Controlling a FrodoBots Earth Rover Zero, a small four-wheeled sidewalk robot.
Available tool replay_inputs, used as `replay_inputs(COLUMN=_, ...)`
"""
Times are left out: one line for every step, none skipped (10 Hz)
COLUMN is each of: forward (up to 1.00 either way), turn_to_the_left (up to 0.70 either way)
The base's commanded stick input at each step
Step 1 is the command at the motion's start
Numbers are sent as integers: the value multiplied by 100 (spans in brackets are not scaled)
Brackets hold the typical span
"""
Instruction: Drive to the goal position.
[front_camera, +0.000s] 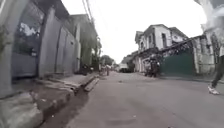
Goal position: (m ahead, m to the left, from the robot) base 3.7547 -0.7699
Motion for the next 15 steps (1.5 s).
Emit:
replay_inputs(forward=70, turn_to_the_left=-35)
replay_inputs(forward=70, turn_to_the_left=-35)
replay_inputs(forward=70, turn_to_the_left=-3)
replay_inputs(forward=70, turn_to_the_left=0)
replay_inputs(forward=70, turn_to_the_left=0)
replay_inputs(forward=70, turn_to_the_left=0)
replay_inputs(forward=70, turn_to_the_left=0)
replay_inputs(forward=70, turn_to_the_left=0)
replay_inputs(forward=70, turn_to_the_left=-2)
replay_inputs(forward=70, turn_to_the_left=-28)
replay_inputs(forward=70, turn_to_the_left=-32)
replay_inputs(forward=70, turn_to_the_left=-35)
replay_inputs(forward=70, turn_to_the_left=-35)
replay_inputs(forward=70, turn_to_the_left=-35)
replay_inputs(forward=70, turn_to_the_left=-35)
